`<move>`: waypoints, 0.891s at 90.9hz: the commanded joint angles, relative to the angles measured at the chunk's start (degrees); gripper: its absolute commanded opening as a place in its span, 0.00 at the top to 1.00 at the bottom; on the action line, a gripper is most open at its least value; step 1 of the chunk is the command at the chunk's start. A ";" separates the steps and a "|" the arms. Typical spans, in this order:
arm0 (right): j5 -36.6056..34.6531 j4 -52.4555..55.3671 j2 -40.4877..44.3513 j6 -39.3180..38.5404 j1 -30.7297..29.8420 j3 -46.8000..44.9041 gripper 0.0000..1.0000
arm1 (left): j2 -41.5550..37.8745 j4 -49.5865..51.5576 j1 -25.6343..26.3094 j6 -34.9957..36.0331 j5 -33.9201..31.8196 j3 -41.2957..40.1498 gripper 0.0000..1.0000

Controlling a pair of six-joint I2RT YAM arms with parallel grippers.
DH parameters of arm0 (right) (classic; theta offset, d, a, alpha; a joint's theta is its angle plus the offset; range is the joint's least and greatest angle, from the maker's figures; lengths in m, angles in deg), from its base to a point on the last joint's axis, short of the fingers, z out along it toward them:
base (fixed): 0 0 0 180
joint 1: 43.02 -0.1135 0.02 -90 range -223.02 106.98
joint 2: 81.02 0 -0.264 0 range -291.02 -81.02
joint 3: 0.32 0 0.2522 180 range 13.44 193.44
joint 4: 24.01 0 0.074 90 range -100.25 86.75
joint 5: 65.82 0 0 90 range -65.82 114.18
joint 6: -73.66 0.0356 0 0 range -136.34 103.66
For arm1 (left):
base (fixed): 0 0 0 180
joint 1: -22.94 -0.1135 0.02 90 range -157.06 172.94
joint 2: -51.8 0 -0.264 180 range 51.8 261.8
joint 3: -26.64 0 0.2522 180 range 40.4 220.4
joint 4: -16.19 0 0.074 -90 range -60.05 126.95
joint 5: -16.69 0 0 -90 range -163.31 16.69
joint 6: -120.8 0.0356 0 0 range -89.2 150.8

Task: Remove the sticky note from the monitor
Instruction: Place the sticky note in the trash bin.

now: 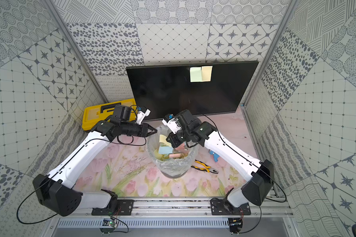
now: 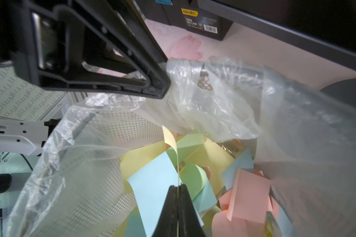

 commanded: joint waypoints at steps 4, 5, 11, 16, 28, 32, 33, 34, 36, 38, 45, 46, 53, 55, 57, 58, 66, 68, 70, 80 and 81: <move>-2.30 3.94 -2.08 -4.19 -1.52 2.80 0.90 | -0.81 0.59 0.47 0.82 0.24 0.25 0.72; -2.28 4.14 -2.24 -4.27 -1.61 2.97 0.88 | -0.81 0.59 0.50 0.82 0.24 0.27 0.72; -2.43 5.19 -3.00 -4.78 -1.85 3.70 0.82 | -0.80 0.56 0.52 0.80 0.16 0.28 0.72; -2.86 5.67 -3.30 -5.21 -2.07 4.11 0.76 | -0.84 0.51 0.52 0.70 0.15 0.36 0.72; -3.92 6.23 -3.32 -5.93 -2.26 4.80 0.61 | -0.93 0.50 0.58 0.61 0.22 0.28 0.72; -3.66 6.25 -3.15 -5.90 -2.27 4.96 0.56 | -0.90 0.55 0.59 0.64 0.16 0.28 0.72; -3.49 6.26 -3.08 -5.92 -2.29 5.02 0.56 | -0.90 0.57 0.60 0.64 0.16 0.33 0.72; -3.32 6.23 -3.05 -5.89 -2.30 5.05 0.54 | -0.89 0.63 0.56 0.60 0.15 0.35 0.72; -3.03 6.24 -2.91 -5.86 -2.29 5.20 0.52 | -0.89 0.60 0.60 0.57 0.15 0.35 0.72; -2.74 6.27 -2.81 -5.77 -2.24 5.30 0.50 | -0.89 0.64 0.63 0.62 0.09 0.37 0.71; -2.14 6.22 -2.21 -5.62 -2.29 5.76 0.43 | -0.97 0.65 0.58 0.66 -0.02 0.32 0.71; -2.07 6.25 -2.13 -5.56 -2.26 5.81 0.41 | -0.97 0.62 0.60 0.70 -0.02 0.30 0.71; -1.41 6.27 -1.47 -5.47 -2.23 6.16 0.34 | -1.00 0.53 0.65 0.73 -0.07 0.43 0.70; -1.17 6.17 -1.20 -5.45 -2.29 6.31 0.31 | -0.98 0.49 0.58 0.73 -0.08 0.46 0.70; -0.92 6.14 -1.05 -5.42 -2.29 6.37 0.29 | -0.98 0.43 0.60 0.73 -0.04 0.53 0.70; -0.80 6.16 -0.98 -5.38 -2.30 6.43 0.28 | -1.02 0.38 0.61 0.73 -0.03 0.54 0.69; 0.29 6.16 -0.58 -5.12 -2.16 7.00 0.20 | -1.01 0.25 0.53 0.79 -0.11 0.59 0.68; 0.55 6.18 -0.52 -4.95 -2.14 7.25 0.19 | -0.99 0.20 0.57 0.81 -0.11 0.63 0.68; 0.83 6.14 -0.37 -4.75 -2.09 7.49 0.18 | -1.05 0.16 0.53 0.82 -0.11 0.57 0.68; 2.26 6.10 0.04 -4.28 -1.80 8.83 0.13 | -1.18 0.20 0.55 0.82 -0.24 0.60 0.65; 2.28 6.10 0.10 -4.23 -1.75 9.02 0.13 | -1.17 0.17 0.62 0.82 -0.27 0.58 0.65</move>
